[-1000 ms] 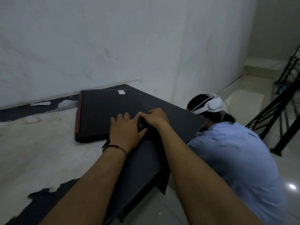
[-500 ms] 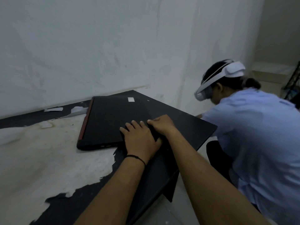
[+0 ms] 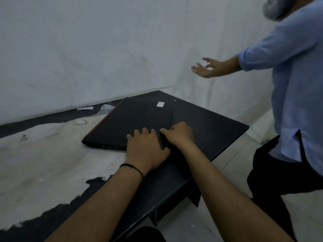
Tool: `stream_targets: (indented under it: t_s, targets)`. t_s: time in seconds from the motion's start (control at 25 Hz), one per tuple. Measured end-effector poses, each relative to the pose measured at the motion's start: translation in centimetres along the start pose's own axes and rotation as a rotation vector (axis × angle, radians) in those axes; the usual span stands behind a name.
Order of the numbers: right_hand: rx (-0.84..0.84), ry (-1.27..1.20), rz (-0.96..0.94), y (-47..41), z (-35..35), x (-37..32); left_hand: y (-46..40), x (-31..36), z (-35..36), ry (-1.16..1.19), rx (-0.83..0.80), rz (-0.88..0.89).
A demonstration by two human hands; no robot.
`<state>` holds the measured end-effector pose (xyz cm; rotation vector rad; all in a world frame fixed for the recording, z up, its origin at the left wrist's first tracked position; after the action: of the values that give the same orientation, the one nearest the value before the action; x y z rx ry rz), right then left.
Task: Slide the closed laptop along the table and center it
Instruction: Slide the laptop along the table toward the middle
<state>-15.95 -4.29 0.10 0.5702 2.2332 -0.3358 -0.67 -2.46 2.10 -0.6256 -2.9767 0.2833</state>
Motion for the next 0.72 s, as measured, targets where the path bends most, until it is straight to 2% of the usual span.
stream_targets:
  t_s: [0.2, 0.44, 0.72]
  targets:
    - [0.043, -0.042, -0.045, -4.6, -1.0, -0.1, -3.8, 0.4, 0.9, 0.101, -0.137, -0.104]
    - [0.151, -0.074, -0.083, -11.6, -0.7, 0.5, -10.1, 1.5, 1.9, 0.104, -0.132, -0.147]
    - [0.137, 0.024, -0.124, -19.4, 0.7, 0.0, -16.7, 2.0, 3.0, 0.1, -0.125, -0.153]
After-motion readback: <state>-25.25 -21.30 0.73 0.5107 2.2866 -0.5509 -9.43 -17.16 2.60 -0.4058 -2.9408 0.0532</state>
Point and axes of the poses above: each hand's wrist, its own y-axis away from the middle knuckle, its own z-axis out of the palm, x = y × z, the point moved 10 cm from there along -y, towards the middle knuckle
